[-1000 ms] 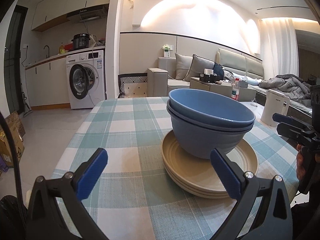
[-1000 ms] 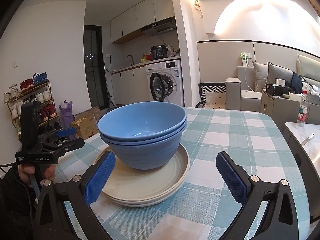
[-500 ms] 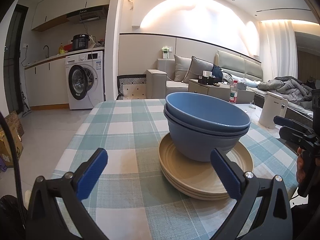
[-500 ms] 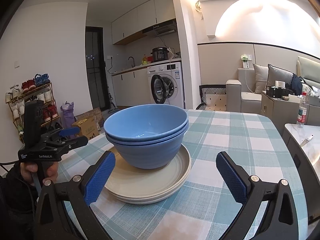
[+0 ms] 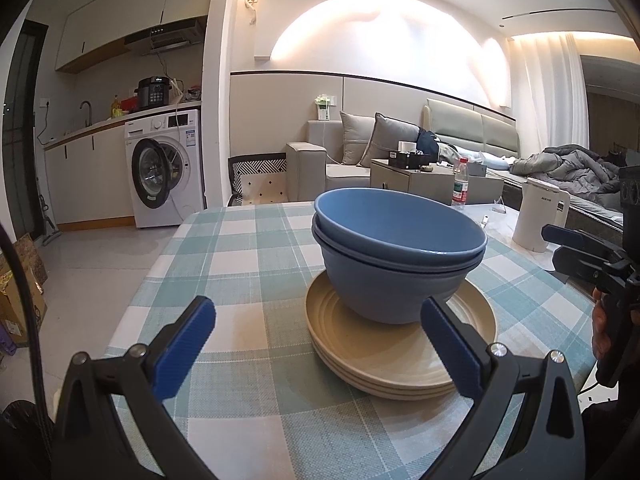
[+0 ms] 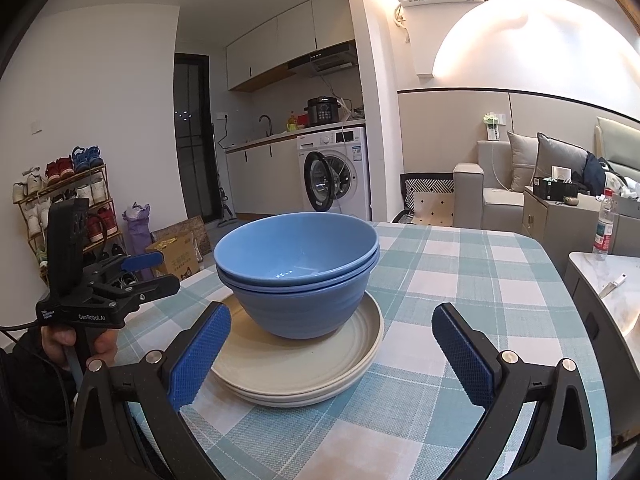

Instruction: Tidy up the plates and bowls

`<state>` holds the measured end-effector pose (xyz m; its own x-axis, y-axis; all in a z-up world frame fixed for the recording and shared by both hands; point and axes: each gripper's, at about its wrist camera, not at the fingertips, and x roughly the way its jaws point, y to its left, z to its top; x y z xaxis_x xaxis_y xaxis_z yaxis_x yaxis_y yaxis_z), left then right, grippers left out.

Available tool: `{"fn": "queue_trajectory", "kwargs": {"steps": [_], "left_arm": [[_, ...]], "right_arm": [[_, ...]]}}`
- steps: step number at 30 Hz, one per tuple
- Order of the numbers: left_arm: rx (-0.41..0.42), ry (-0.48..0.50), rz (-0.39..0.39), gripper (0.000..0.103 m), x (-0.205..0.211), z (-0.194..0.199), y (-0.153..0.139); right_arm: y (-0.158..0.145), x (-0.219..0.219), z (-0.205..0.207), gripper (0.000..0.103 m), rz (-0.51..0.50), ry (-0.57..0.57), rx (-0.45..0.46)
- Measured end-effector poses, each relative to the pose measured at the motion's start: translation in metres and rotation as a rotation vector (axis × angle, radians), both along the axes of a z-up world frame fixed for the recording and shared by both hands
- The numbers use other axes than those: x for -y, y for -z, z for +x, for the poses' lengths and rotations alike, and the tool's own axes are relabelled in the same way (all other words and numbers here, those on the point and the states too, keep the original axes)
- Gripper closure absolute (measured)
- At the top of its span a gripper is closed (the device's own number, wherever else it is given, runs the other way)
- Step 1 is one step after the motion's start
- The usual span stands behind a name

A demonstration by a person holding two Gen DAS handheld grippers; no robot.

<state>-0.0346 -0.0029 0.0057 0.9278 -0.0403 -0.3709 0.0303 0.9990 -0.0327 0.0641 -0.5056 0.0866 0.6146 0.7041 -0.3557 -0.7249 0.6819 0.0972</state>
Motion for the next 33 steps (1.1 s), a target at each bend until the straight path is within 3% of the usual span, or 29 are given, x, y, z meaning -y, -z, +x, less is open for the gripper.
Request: {"fn": "queue_trajectory", "kwargs": {"steps": [33], "left_arm": [[0.0, 0.005, 0.007, 0.0, 0.0046, -0.0027, -0.0002]], "right_arm": [[0.004, -0.0056, -0.0002, 0.001, -0.02, -0.015, -0.012]]}}
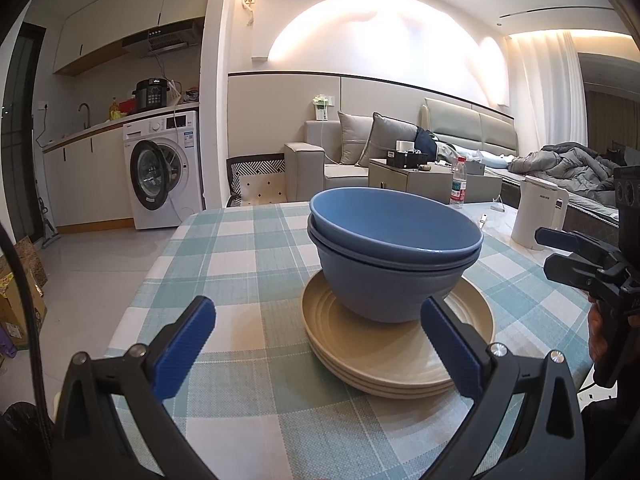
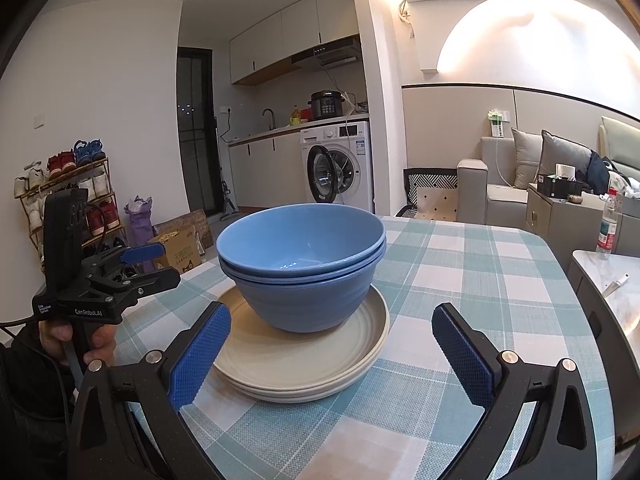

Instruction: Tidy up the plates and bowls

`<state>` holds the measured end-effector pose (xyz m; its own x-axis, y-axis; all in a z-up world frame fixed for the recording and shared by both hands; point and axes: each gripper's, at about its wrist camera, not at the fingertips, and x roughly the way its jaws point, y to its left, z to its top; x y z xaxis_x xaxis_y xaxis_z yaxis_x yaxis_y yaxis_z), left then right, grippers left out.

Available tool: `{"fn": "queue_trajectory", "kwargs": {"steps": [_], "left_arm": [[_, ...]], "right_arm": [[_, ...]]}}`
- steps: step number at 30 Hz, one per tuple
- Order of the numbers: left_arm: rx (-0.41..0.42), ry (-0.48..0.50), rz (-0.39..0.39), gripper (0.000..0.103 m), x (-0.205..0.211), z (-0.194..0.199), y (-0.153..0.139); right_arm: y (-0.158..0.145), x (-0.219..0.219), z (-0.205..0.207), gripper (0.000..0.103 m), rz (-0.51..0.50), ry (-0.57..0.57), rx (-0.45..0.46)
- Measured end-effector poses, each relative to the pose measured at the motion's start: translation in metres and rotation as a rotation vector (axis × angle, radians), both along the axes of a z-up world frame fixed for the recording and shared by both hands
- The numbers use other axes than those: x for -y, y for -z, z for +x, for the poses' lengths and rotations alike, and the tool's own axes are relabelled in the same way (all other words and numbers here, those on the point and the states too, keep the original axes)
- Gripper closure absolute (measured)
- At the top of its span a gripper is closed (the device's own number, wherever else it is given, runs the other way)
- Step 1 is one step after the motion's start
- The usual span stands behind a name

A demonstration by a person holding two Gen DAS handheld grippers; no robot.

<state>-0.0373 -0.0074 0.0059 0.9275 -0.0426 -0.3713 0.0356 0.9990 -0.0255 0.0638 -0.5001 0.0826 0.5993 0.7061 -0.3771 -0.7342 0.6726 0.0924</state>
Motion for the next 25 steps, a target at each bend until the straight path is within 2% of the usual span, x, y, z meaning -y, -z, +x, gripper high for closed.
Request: {"fn": "queue_trajectory", "kwargs": {"steps": [25], "left_arm": [[-0.011, 0.0, 0.005, 0.0, -0.0003, 0.001, 0.0031]], "right_arm": [[0.0026, -0.0015, 0.0016, 0.001, -0.008, -0.002, -0.008]]}}
